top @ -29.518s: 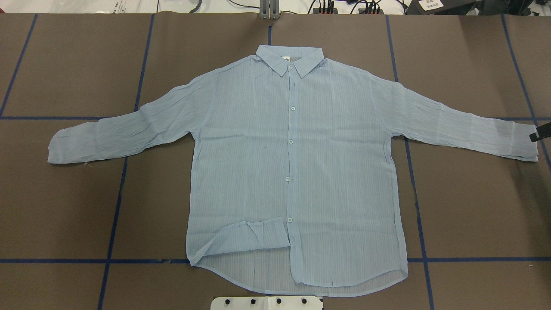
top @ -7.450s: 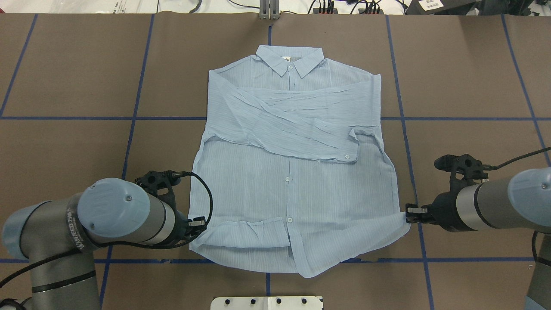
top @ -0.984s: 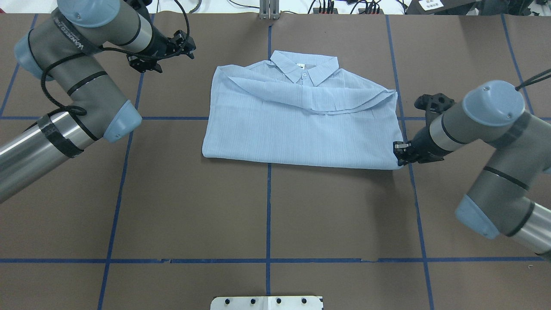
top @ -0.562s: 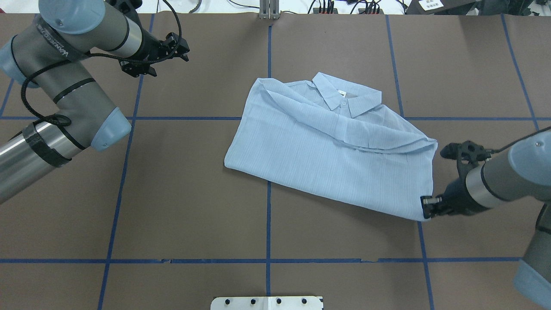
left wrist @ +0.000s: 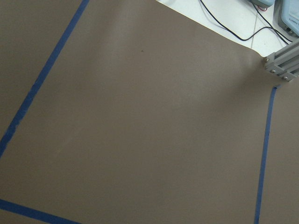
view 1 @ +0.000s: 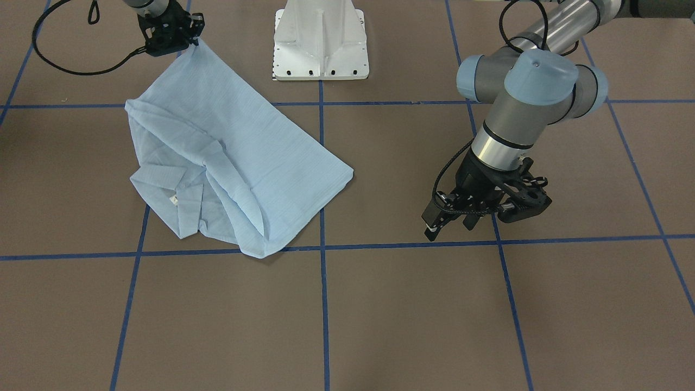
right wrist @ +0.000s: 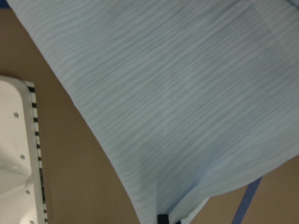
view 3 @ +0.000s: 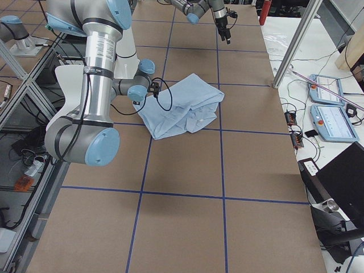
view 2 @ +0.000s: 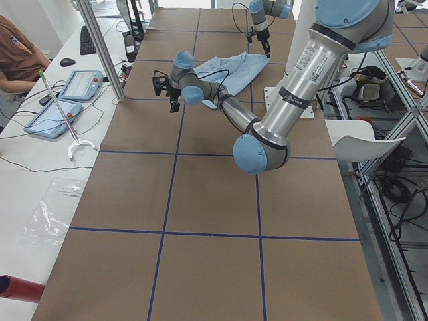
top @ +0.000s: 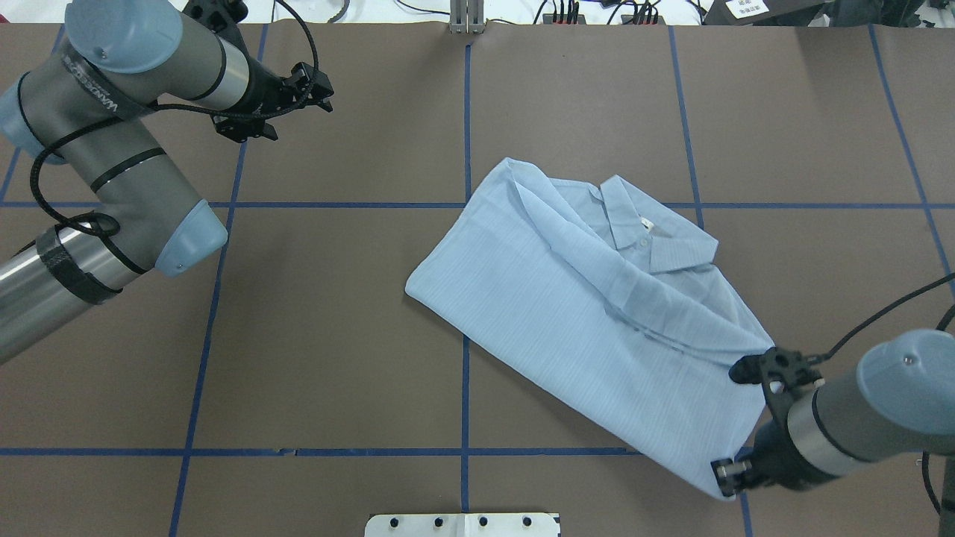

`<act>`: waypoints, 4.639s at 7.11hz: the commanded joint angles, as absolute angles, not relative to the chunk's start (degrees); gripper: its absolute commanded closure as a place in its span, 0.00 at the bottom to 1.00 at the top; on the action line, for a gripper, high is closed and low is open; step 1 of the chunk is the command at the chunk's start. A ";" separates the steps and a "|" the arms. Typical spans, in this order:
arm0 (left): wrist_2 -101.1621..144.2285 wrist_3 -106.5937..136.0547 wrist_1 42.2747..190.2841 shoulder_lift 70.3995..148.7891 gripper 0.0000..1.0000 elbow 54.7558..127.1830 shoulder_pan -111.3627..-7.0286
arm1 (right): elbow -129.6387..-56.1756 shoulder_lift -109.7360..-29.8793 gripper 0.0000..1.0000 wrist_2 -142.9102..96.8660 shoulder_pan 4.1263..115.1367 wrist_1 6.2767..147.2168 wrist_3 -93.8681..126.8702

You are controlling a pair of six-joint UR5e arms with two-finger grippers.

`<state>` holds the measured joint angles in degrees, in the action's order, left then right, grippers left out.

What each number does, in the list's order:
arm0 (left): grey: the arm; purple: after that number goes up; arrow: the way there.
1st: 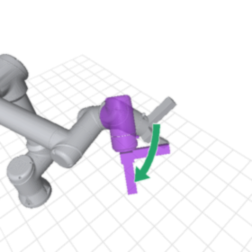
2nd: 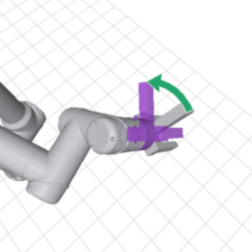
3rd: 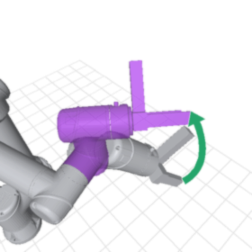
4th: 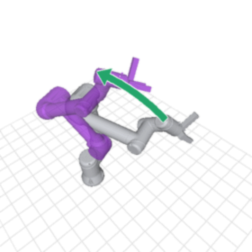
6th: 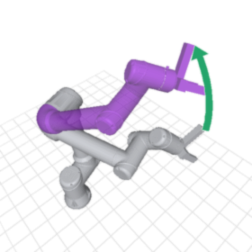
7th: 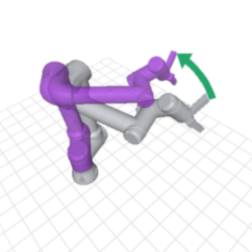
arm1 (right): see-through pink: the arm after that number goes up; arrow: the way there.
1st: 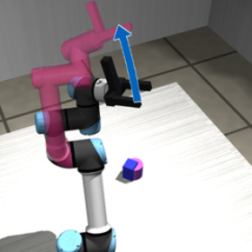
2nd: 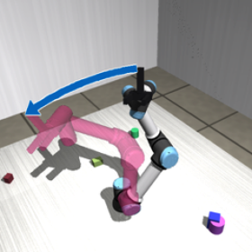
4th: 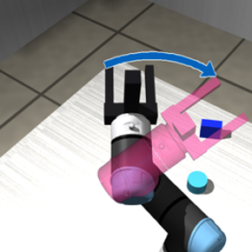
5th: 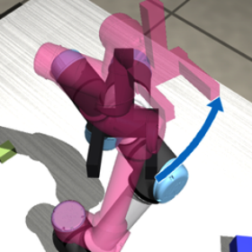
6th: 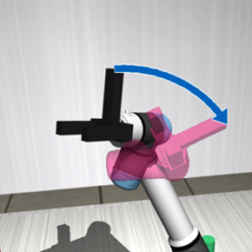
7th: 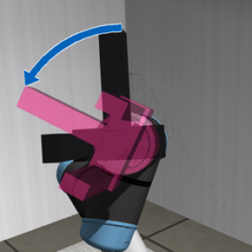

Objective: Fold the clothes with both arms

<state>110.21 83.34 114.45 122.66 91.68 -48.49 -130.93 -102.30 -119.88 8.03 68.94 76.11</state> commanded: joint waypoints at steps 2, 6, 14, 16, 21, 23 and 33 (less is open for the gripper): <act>110.56 83.76 114.26 123.13 0.01 94.03 -41.51 | -131.31 -95.22 0.00 -113.75 10.51 68.73 78.13; 106.81 98.92 114.17 128.12 0.01 90.20 -30.34 | -134.29 -92.37 0.00 -114.69 31.86 68.55 78.40; 106.43 100.20 111.27 129.47 0.16 85.96 -24.61 | -134.21 -92.20 0.00 -117.86 35.68 68.55 78.40; 107.05 100.20 111.01 129.38 0.90 86.66 -24.70 | -134.03 -92.28 0.00 -117.77 35.68 68.55 78.40; 111.36 100.02 108.37 128.41 1.00 91.85 -25.31 | -134.03 -92.29 0.00 -117.77 36.39 68.55 78.40; 110.57 99.23 108.46 127.62 0.36 91.15 -25.23 | -133.77 -92.29 0.00 -117.51 36.39 68.55 78.40; 109.86 99.58 109.34 128.67 0.83 88.07 -24.96 | -132.98 -92.55 0.00 -117.42 36.39 68.55 78.31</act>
